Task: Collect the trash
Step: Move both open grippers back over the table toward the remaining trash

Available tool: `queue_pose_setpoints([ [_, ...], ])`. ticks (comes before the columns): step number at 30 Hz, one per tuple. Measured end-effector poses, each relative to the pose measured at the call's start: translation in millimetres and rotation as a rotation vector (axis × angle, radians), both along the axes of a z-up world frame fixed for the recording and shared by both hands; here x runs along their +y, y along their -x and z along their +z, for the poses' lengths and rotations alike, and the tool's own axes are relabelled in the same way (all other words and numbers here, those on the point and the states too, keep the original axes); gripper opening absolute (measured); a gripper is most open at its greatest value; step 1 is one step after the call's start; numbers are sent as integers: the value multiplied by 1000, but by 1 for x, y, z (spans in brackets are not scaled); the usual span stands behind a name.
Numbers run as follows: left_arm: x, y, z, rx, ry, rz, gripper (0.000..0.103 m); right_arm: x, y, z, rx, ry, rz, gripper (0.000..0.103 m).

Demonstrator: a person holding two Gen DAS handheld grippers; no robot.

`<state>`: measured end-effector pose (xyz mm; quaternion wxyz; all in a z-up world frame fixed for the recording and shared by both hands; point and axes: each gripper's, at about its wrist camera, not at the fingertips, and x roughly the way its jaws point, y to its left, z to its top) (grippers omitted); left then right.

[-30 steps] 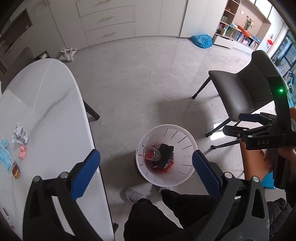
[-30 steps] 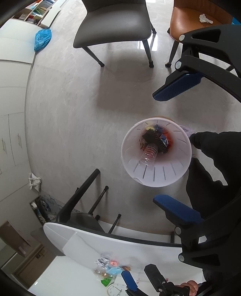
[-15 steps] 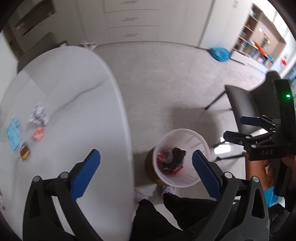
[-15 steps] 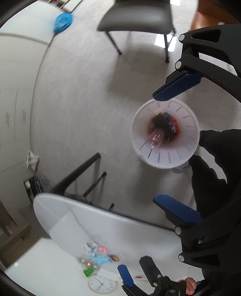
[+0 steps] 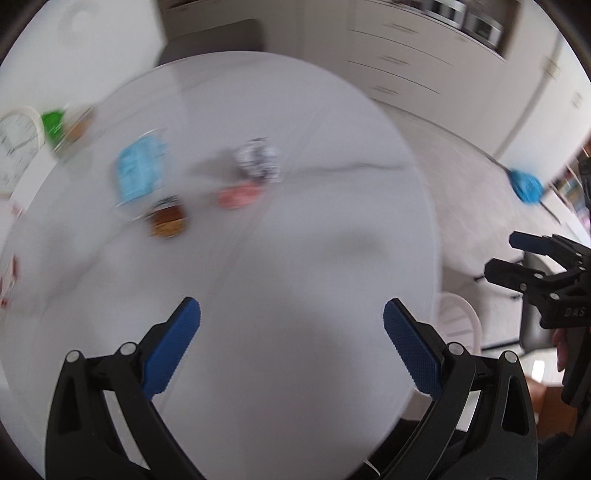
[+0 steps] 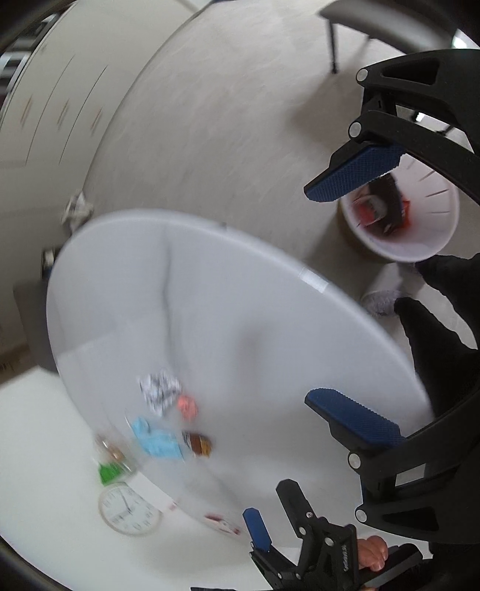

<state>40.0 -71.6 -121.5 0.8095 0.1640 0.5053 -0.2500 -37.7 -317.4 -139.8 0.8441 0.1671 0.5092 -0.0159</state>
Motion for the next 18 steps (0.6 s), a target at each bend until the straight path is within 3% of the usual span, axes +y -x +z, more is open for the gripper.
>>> queue_pose_setpoints([
  [9, 60, -56, -13, -12, 28, 189, 95, 47, -74, 4, -7, 17, 109, 100],
  [18, 60, -126, -48, -8, 43, 261, 94, 60, -131, -2, -6, 20, 110, 100],
])
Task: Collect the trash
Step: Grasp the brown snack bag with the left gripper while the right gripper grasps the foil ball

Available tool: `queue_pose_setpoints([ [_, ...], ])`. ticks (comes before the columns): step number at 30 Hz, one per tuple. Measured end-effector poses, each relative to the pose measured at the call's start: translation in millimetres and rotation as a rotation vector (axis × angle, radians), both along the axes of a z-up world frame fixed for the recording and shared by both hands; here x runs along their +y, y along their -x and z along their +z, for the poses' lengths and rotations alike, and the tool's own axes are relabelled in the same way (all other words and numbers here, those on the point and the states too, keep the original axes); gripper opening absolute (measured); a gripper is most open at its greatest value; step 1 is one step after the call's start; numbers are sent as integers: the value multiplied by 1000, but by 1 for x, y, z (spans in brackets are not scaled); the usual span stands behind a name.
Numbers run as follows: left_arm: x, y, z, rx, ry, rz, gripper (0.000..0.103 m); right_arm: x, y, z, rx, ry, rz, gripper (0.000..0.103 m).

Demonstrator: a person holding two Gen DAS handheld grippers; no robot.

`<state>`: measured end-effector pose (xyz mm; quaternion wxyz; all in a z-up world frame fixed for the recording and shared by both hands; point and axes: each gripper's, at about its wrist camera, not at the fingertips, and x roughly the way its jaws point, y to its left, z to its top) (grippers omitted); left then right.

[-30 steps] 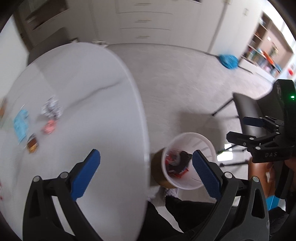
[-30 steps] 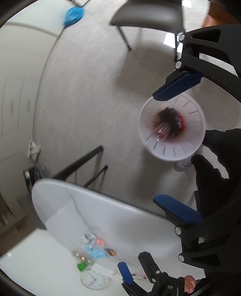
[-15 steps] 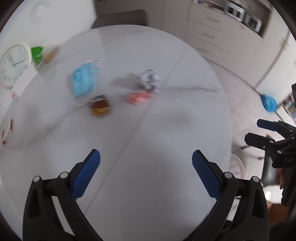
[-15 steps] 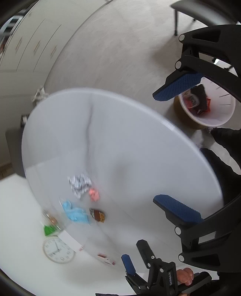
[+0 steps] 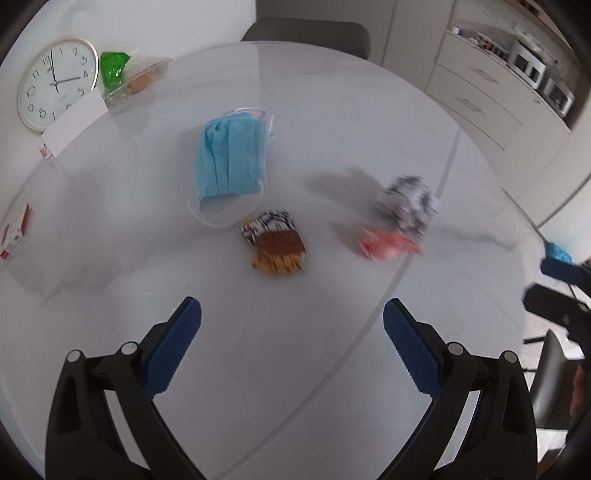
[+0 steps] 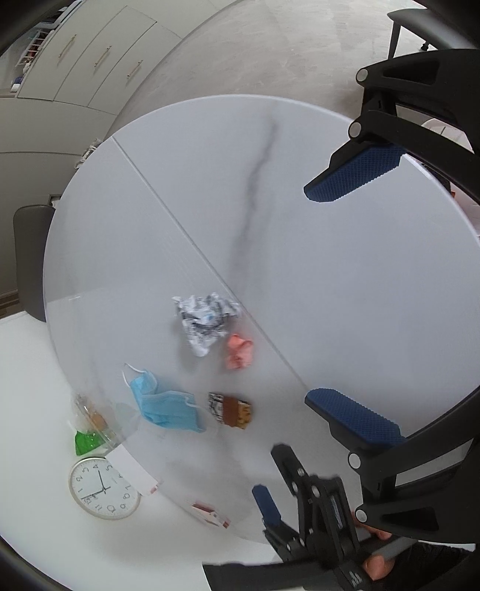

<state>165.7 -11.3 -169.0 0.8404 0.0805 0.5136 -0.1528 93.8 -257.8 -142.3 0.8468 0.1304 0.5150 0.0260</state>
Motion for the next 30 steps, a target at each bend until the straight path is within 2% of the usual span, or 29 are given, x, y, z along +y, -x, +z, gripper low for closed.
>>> queue_pose_setpoints([
  [4, -4, -31, -21, 40, -7, 47, 84, -3, -14, -7, 10, -2, -10, 100],
  [11, -9, -57, -40, 65, -14, 98, 82, -4, -42, -19, 29, 8, 4, 100],
  [13, -11, -60, -44, 77, -19, 107, 69, -2, -49, -20, 31, 13, 11, 100],
  [14, -11, -61, -46, 88, -22, 110, 68, -2, -54, -20, 30, 16, 16, 100],
  [16, -14, -64, -52, 105, -48, 123, 56, 0, -60, -21, 29, 25, 27, 100],
  [19, -14, -65, -55, 103, -53, 139, 45, 5, -70, -22, 26, 38, 44, 100],
  [26, -7, -65, -51, 109, -23, 134, 42, 15, -89, -30, 25, 25, 79, 100],
  [30, 6, -67, -51, 127, 25, 145, 42, 23, -107, -41, 39, 16, 97, 100],
])
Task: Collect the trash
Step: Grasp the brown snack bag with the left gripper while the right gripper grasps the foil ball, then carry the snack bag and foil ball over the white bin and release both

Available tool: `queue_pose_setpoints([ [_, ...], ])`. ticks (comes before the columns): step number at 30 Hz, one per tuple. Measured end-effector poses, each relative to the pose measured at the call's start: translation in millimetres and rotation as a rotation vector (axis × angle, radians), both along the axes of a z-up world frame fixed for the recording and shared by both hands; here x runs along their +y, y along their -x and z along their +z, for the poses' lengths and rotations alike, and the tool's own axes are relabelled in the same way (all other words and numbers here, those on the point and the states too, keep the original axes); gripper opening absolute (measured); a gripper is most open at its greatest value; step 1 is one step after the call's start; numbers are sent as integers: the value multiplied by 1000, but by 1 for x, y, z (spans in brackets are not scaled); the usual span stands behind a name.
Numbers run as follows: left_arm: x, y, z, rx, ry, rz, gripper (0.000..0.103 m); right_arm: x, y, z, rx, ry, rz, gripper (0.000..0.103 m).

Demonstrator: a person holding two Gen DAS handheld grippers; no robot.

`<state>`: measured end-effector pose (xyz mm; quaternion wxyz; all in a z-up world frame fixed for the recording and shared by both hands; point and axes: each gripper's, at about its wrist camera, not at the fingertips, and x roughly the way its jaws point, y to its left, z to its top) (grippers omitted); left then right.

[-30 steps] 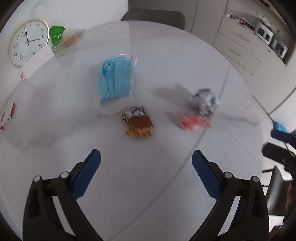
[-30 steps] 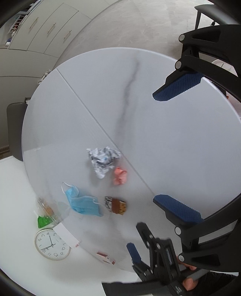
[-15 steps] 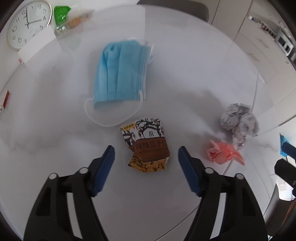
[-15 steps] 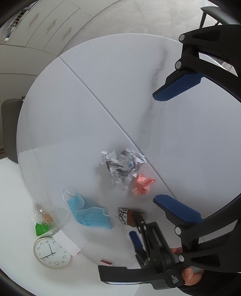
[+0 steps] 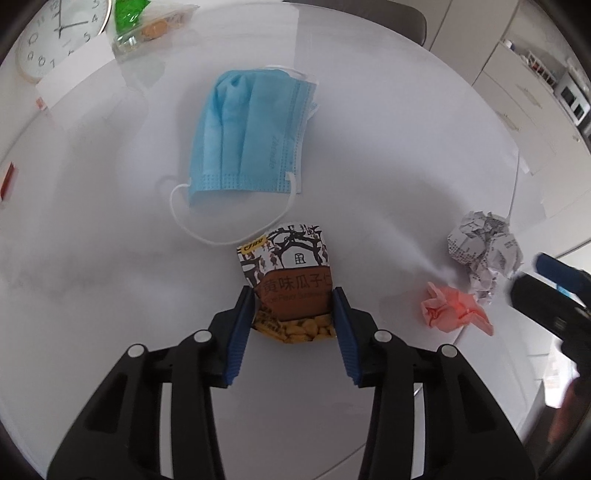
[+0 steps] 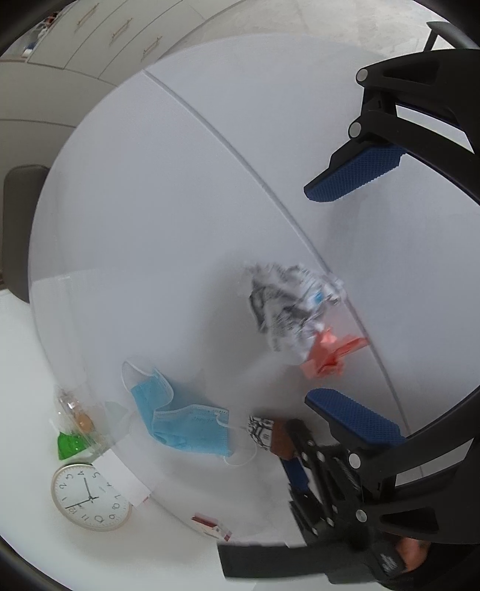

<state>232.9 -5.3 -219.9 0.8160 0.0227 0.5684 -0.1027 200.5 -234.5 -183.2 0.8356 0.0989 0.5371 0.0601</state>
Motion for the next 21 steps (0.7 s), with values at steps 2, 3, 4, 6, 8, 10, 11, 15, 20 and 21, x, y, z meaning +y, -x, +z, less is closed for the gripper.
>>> queue_pose_setpoints([
  [2, 5, 2, 3, 0, 8, 2, 42, 3, -9, -6, 8, -3, -3, 100],
  [3, 8, 5, 6, -4, 11, 2, 42, 4, -12, -8, 7, -6, -6, 96],
  [4, 10, 7, 8, -8, 13, 1, 42, 4, -15, -10, 11, -7, -9, 87],
  [6, 16, 10, 13, -12, 20, 0, 42, 3, -22, -17, 35, -17, -14, 68],
  [8, 20, 14, 17, -16, 28, -3, 42, -1, -25, -20, 45, -42, -28, 54],
  [10, 21, 18, 24, -29, 24, -10, 42, -7, -22, -15, 28, -73, -44, 51],
  [11, 21, 21, 28, -37, 20, -18, 42, -10, -20, -11, 18, -78, -49, 51],
  [15, 18, 36, 46, -63, 25, -56, 42, -25, -3, 9, -25, -92, -73, 51],
  [20, 2, 70, 67, -83, 37, -133, 42, -50, 47, 33, -70, -90, -117, 51],
  [21, -3, 74, 69, -85, 37, -150, 42, -56, 64, 37, -75, -84, -130, 51],
])
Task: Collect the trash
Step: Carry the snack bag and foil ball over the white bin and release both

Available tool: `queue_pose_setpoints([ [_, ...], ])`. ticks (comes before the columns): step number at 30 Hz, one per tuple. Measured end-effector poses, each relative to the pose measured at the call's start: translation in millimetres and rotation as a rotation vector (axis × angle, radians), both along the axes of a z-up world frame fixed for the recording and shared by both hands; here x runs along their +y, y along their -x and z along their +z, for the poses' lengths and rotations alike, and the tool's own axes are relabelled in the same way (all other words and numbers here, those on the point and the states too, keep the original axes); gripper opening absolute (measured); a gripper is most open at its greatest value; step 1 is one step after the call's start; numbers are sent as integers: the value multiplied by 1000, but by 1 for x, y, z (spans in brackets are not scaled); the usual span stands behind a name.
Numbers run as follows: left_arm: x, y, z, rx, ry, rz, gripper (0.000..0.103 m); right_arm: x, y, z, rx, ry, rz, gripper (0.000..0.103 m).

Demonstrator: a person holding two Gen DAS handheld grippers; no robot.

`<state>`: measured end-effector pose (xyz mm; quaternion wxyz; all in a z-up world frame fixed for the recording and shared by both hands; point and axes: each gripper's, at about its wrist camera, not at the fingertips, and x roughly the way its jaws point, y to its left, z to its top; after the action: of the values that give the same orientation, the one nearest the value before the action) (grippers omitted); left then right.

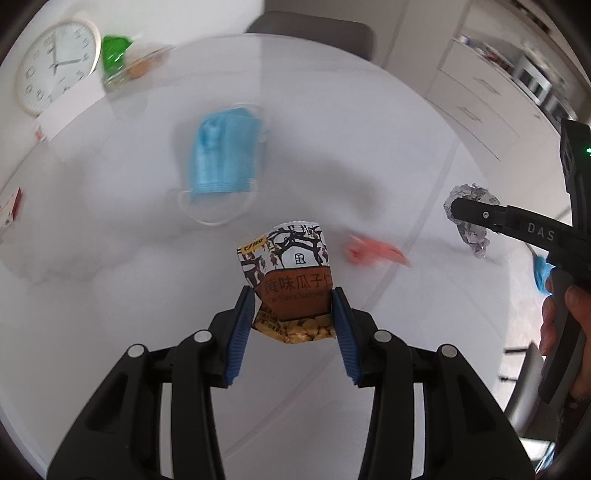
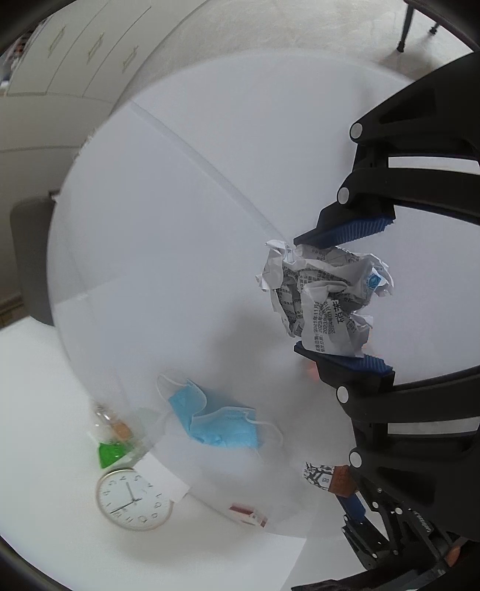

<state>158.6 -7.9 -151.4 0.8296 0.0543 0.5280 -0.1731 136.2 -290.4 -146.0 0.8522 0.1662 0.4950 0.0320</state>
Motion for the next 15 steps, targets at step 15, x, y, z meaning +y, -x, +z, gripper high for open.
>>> queue_pose_setpoints([
  [15, -122, 124, 13, 26, 21, -418, 42, -84, 244, -24, 147, 53, -292, 52],
])
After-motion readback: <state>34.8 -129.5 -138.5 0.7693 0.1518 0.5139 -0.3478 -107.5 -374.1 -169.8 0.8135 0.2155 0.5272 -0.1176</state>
